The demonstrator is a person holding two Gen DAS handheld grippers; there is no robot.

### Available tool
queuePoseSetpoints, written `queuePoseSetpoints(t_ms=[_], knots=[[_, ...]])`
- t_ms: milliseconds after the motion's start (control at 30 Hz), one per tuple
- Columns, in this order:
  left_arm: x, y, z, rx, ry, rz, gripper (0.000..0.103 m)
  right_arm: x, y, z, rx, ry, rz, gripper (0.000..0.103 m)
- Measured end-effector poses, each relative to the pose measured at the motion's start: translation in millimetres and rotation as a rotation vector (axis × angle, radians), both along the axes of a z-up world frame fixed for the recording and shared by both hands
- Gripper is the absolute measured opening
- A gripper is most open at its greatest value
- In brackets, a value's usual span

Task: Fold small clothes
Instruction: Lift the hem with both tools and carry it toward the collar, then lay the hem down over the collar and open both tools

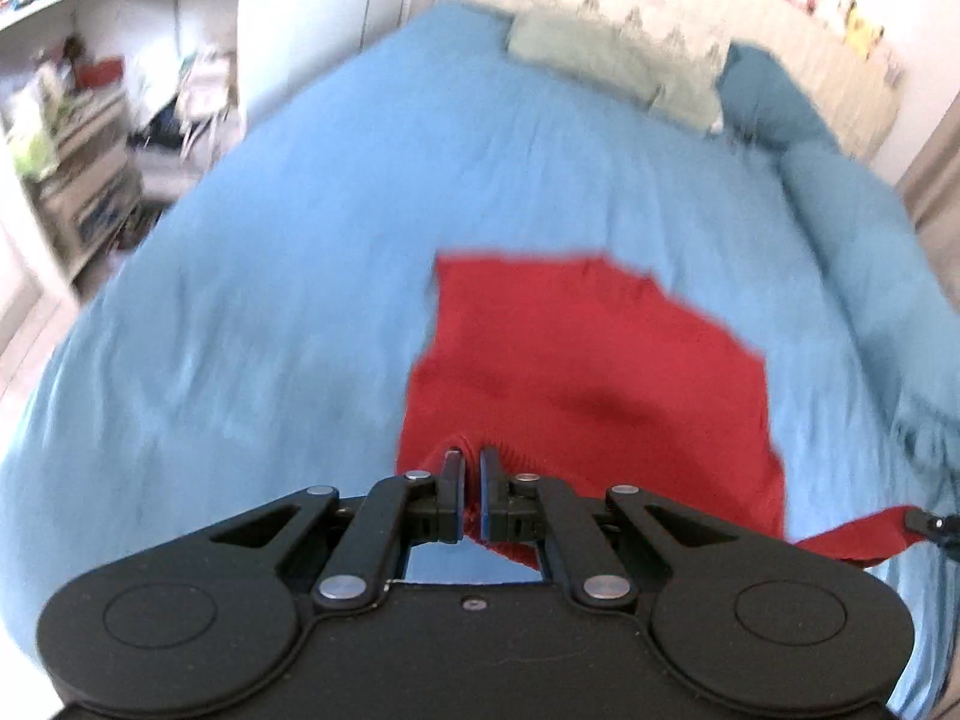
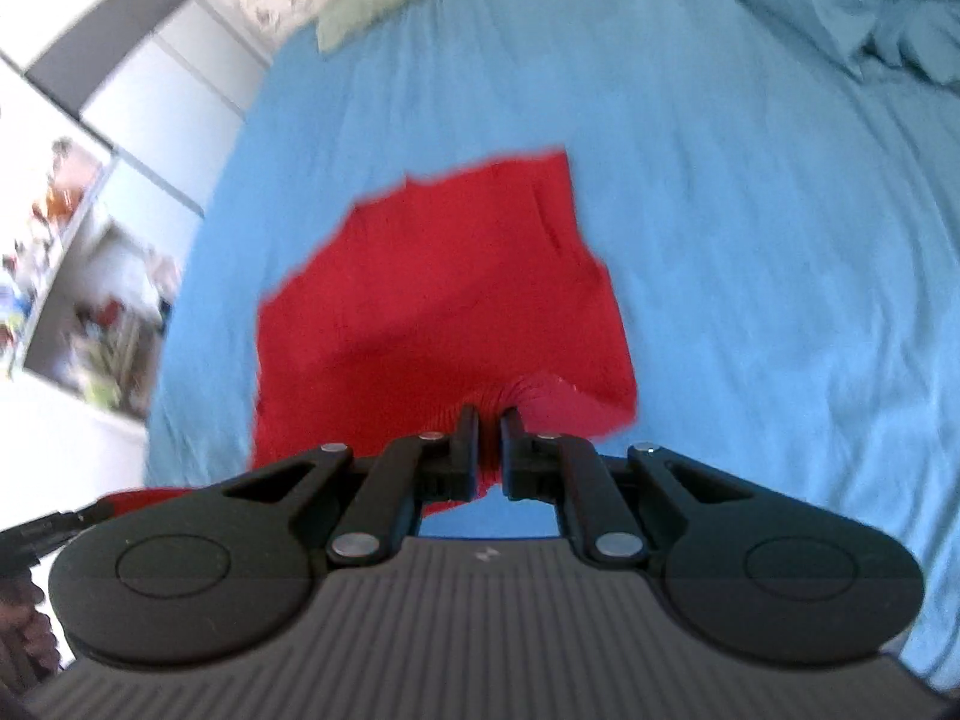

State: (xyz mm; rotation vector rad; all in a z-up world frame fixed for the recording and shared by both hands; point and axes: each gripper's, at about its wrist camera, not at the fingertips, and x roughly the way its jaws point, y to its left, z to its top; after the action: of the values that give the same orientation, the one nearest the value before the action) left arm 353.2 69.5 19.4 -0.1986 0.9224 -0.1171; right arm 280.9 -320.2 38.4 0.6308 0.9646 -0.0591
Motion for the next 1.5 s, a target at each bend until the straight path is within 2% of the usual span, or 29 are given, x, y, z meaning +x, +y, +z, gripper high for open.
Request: queuePoseSetpoints(t_ms=[167, 267, 367, 433, 500, 600, 667, 767, 867, 933, 1000, 1033, 1067, 1133, 1167, 1200, 1267, 1367, 1500], knots=[[95.8, -19.3, -0.1, 0.023, -0.114, -0.005, 0.004, 81.2, -20.2, 5.8, 0.018, -0.08, -0.013, 0.022], [154.0, -33.7, -18.2, 0.054, -0.16, 0.003, 0.004, 139.3, -30.5, -9.1, 0.017, -0.104, -0.019, 0.022], [212.1, -49.9, -52.4, 0.073, -0.186, 0.034, 0.004, 193.3, -41.9, -38.4, 0.026, -0.113, -0.048, 0.022], [242.0, -58.8, -80.2, 0.093, -0.185, 0.042, 0.004, 230.5, -47.7, -70.3, 0.029, -0.104, -0.068, 0.022], [267.5, -66.1, -107.7, 0.106, -0.163, 0.058, 0.004, 263.5, -48.5, -103.8, -0.009, -0.08, -0.074, 0.022], [297.2, -72.8, -143.9, 0.127, -0.137, 0.08, 0.004, 293.0, -53.8, -144.2, -0.021, -0.071, -0.097, 0.022], [308.0, -74.9, -156.0, 0.125, -0.124, 0.108, 0.004, 306.1, -57.9, -162.4, -0.025, -0.073, -0.116, 0.022], [316.6, -72.0, -165.1, 0.111, -0.09, 0.154, 0.005, 320.4, -58.8, -180.5, -0.055, -0.067, -0.12, 0.022], [320.2, -73.9, -168.7, 0.136, -0.076, 0.132, 0.006, 327.7, -52.8, -187.9, -0.108, -0.058, -0.084, 0.023], [318.0, -77.2, -165.5, 0.16, -0.09, 0.114, 0.017, 332.7, -50.9, -187.1, -0.145, -0.067, -0.05, 0.027], [313.3, -78.5, -157.2, 0.173, -0.111, 0.116, 0.072, 334.0, -48.5, -179.8, -0.17, -0.098, -0.041, 0.058], [307.8, -79.0, -150.8, 0.185, -0.135, 0.114, 0.077, 328.0, -47.4, -173.7, -0.182, -0.114, -0.048, 0.092], [299.9, -79.6, -143.1, 0.198, -0.167, 0.102, 0.077, 321.6, -44.4, -165.9, -0.202, -0.145, -0.055, 0.102], [278.7, -83.2, -128.9, 0.228, -0.195, 0.071, 0.079, 306.4, -36.6, -148.7, -0.219, -0.226, -0.017, 0.101], [265.8, -85.6, -124.1, 0.233, -0.193, 0.06, 0.086, 297.3, -29.9, -140.5, -0.223, -0.24, 0.018, 0.101], [248.8, -88.4, -120.3, 0.223, -0.19, 0.042, 0.094, 288.8, -23.6, -136.2, -0.226, -0.251, 0.047, 0.102], [217.8, -95.6, -122.4, 0.182, -0.159, 0.003, 0.099, 258.6, -5.4, -128.0, -0.238, -0.274, 0.113, 0.103], [185.7, -109.3, -146.5, 0.186, -0.066, -0.046, 0.1, 225.1, 24.8, -135.6, -0.259, -0.244, 0.186, 0.103], [158.7, -109.4, -187.2, 0.2, 0.015, -0.058, 0.099, 208.1, 42.0, -170.1, -0.265, -0.157, 0.195, 0.103]])
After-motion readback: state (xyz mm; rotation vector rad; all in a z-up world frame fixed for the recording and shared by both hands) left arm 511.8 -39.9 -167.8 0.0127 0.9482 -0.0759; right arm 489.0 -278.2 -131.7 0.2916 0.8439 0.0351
